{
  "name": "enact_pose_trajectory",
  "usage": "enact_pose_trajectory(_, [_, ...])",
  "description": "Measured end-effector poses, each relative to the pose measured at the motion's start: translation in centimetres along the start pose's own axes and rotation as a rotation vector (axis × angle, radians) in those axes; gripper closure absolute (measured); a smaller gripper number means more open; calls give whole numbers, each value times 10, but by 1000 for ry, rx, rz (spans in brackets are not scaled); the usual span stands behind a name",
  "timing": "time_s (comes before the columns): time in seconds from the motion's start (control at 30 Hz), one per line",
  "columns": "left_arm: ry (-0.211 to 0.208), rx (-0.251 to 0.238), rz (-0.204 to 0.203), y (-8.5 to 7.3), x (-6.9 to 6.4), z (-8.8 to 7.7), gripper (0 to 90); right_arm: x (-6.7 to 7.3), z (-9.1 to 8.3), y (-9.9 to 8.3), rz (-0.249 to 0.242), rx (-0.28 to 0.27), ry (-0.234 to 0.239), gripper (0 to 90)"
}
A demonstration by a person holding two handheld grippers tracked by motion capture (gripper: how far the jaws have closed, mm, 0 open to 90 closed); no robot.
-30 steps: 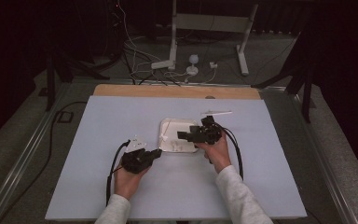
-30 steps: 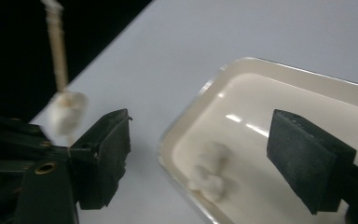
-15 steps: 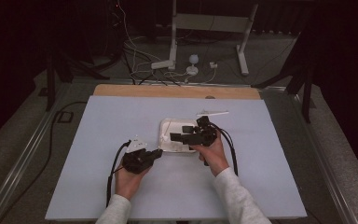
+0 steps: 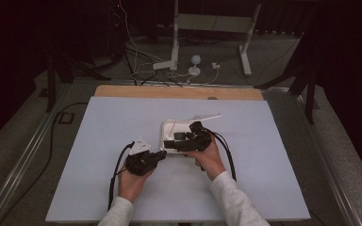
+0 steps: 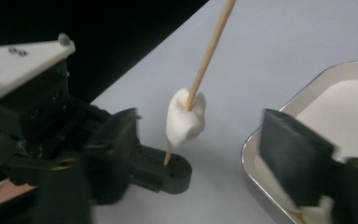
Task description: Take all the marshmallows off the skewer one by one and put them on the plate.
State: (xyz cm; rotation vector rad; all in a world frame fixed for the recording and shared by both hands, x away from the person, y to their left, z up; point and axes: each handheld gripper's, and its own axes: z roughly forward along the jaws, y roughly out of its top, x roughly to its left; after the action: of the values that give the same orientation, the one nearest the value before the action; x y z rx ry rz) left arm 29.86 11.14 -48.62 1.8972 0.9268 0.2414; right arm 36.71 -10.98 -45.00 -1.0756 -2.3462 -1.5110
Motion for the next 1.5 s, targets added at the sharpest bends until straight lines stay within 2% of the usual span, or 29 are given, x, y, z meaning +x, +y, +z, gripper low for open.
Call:
enact_pose_trajectory(0.17, [-6,-8,9,0,-1,0,900,1,3,-1,-8,5,9,512])
enact_pose_trajectory(0.3, [-8,-4,15,0,-2,1,900,0,3,-1,13,-13,28,636])
enact_pose_trajectory(0.4, [-10,-3,19,0,-2,1,900,1,3,-1,22,-3,55,736])
enact_pose_trajectory(0.5, [-8,-4,27,0,-2,1,900,1,2,-1,23,-5,61,771])
enact_pose_trajectory(0.7, [-13,6,57,-2,-2,0,900,0,-5,0,29,-24,52,794])
enact_pose_trajectory(0.73, [-10,19,63,-3,-2,1,900,0,-7,1,30,-31,49,798])
enact_pose_trajectory(0.8, [-18,26,52,-6,0,2,900,-4,-16,4,55,-83,47,803])
enact_pose_trajectory(0.87, [-23,25,60,-7,0,2,900,-8,-27,9,67,-114,37,805])
enact_pose_trajectory(1.0, [-32,24,74,-5,-4,4,900,-9,-36,14,43,-100,25,804])
enact_pose_trajectory(1.1, [-24,31,85,-5,-4,3,900,-10,-39,15,41,-106,18,805])
enact_pose_trajectory(1.2, [-18,32,87,-5,-3,2,900,-13,-43,16,61,-129,24,807])
enact_pose_trajectory(1.3, [-14,36,95,-5,-3,3,900,-13,-45,18,54,-129,10,809])
enact_pose_trajectory(1.33, [-6,43,97,-6,-3,3,900,-13,-46,19,52,-134,5,810])
enact_pose_trajectory(1.37, [22,73,110,-7,-2,4,900,-13,-48,19,56,-150,1,815])
enact_pose_trajectory(1.43, [28,74,71,-12,4,3,900,-17,-60,22,98,-236,12,818])
enact_pose_trajectory(1.47, [31,65,62,-12,6,1,900,-19,-66,24,99,-255,9,818])
enact_pose_trajectory(1.5, [26,47,54,-10,7,-2,900,-19,-71,25,85,-250,-4,817])
